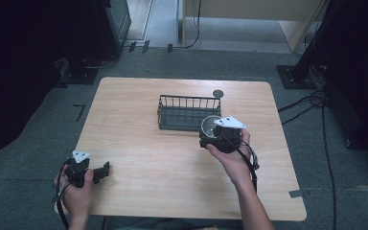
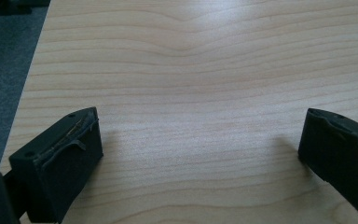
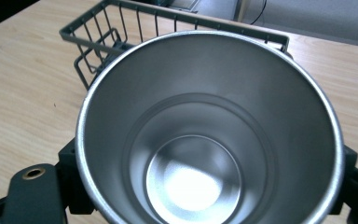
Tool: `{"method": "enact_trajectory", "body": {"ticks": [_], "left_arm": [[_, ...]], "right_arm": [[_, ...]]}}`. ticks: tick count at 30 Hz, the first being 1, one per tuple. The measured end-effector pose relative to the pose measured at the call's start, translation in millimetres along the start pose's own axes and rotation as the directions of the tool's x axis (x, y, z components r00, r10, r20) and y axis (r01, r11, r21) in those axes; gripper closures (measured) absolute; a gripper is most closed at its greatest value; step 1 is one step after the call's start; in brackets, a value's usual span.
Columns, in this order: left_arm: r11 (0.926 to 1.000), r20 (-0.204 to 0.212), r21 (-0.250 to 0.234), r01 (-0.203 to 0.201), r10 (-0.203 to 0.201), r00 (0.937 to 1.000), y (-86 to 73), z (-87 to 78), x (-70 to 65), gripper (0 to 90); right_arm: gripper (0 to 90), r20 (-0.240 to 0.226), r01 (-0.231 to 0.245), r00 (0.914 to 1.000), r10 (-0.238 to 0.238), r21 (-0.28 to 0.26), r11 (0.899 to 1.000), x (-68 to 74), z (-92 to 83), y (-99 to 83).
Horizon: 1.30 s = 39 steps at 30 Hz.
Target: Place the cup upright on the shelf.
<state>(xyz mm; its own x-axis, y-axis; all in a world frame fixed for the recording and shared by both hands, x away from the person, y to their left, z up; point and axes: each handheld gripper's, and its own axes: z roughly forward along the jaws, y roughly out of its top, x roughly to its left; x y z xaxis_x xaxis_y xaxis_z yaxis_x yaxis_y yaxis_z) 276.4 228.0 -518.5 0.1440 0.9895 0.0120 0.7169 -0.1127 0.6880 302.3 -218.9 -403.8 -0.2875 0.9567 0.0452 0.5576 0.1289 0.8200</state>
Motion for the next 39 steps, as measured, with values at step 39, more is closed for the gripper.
{"method": "enact_trajectory", "body": {"ticks": [39], "left_arm": [[1.0000, 0.000, 0.002, -0.001, 0.001, 1.0000, 0.1, -0.1, 0.0, 0.0]], "right_arm": [[18.4, 0.032, 0.021, 0.9993, -0.019, -0.056, 0.998, -11.7, 65.4, 78.9]]}}
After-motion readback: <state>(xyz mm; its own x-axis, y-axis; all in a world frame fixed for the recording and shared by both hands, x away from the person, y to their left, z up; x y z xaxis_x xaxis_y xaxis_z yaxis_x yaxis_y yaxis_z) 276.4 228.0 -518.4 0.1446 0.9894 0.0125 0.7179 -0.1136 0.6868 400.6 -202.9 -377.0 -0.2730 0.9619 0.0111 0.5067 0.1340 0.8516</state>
